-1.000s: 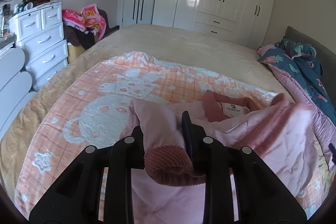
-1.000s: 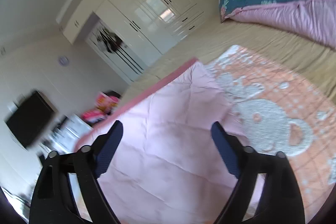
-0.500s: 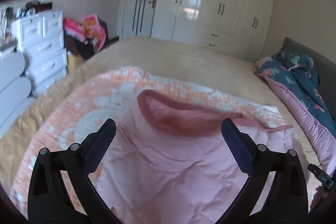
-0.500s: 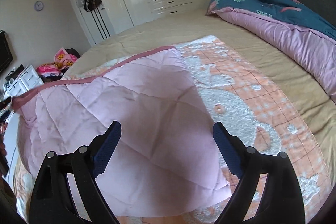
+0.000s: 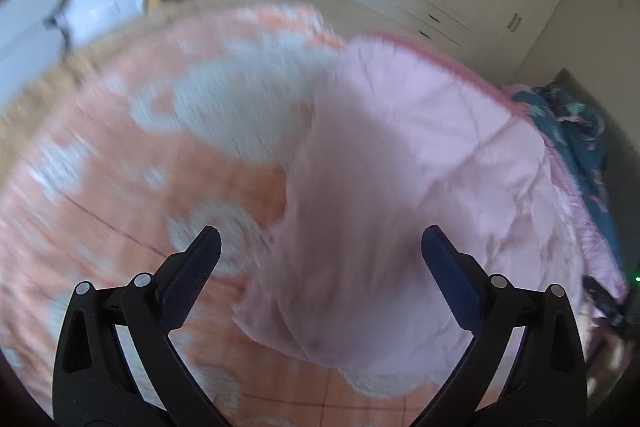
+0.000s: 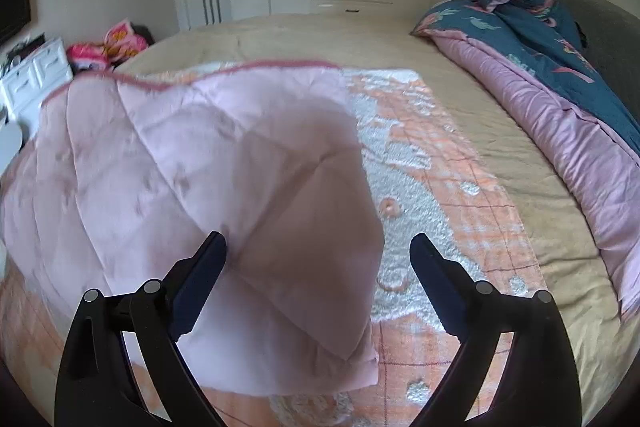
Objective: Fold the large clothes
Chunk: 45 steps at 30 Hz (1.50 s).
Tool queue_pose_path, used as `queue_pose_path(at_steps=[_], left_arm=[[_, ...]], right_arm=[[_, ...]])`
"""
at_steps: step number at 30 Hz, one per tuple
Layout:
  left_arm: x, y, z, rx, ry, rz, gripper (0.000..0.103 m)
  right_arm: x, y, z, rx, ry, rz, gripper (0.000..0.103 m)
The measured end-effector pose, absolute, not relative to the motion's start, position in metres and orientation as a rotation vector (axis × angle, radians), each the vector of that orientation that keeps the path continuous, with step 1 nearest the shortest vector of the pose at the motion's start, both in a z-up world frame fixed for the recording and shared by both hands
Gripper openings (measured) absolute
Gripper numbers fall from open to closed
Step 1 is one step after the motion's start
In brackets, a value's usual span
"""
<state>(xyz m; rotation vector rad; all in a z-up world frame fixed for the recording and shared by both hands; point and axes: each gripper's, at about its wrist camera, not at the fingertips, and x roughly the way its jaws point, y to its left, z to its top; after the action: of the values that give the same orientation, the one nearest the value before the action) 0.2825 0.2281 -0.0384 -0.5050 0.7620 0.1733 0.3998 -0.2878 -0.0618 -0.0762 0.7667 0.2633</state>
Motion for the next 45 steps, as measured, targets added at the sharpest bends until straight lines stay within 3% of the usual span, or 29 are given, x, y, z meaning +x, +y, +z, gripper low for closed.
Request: queue_pose_path(at_steps=[6,7,8,9,10,12,15,19,34,38,41,43,45], left_arm=[[0.295,0.217,-0.048,-0.506,0.774,0.078,0.092],[0.298,0.212,-0.047,-0.463,0.774,0.092,0.089],[0.300,0.209,-0.046,-0.444,0.772,0.095,0.076],[0.302,0.206,-0.046,-0.434,0.766,0.092,0.055],[0.305,0.202,-0.044,-0.433,0.763,0.081,0.046],[0.307,0.194,-0.037,-0.394,0.751,0.089,0.030],[0.308,0.188,-0.024,-0.334,0.702,0.100,0.022],[0.325,0.195,-0.005,-0.328,0.647,0.110,0.020],[0.363,0.203,-0.036,-0.323,0.719,0.186,0.020],[0.361,0.201,-0.035,-0.321,0.720,0.189,0.020],[0.361,0.201,-0.034,-0.310,0.727,0.198,0.022],[0.361,0.199,-0.033,-0.300,0.732,0.208,0.025],[0.360,0.199,-0.031,-0.290,0.738,0.222,0.031]], right_arm=[[0.402,-0.298,-0.075,-0.023,0.807,0.334,0.092],[0.401,-0.299,-0.077,-0.012,0.811,0.341,0.092],[0.402,-0.301,-0.079,0.016,0.822,0.353,0.091],[0.403,-0.302,-0.081,0.049,0.834,0.380,0.082],[0.403,-0.302,-0.082,0.077,0.845,0.414,0.064],[0.402,-0.299,-0.080,0.084,0.847,0.443,0.051],[0.401,-0.298,-0.067,0.125,0.810,0.448,0.026],[0.404,-0.293,-0.042,0.186,0.721,0.390,0.019],[0.448,-0.296,-0.079,0.284,0.755,0.292,0.019],[0.442,-0.292,-0.079,0.266,0.769,0.271,0.024],[0.436,-0.297,-0.074,0.279,0.763,0.254,0.037],[0.430,-0.302,-0.070,0.297,0.755,0.235,0.062],[0.423,-0.307,-0.064,0.316,0.734,0.220,0.078]])
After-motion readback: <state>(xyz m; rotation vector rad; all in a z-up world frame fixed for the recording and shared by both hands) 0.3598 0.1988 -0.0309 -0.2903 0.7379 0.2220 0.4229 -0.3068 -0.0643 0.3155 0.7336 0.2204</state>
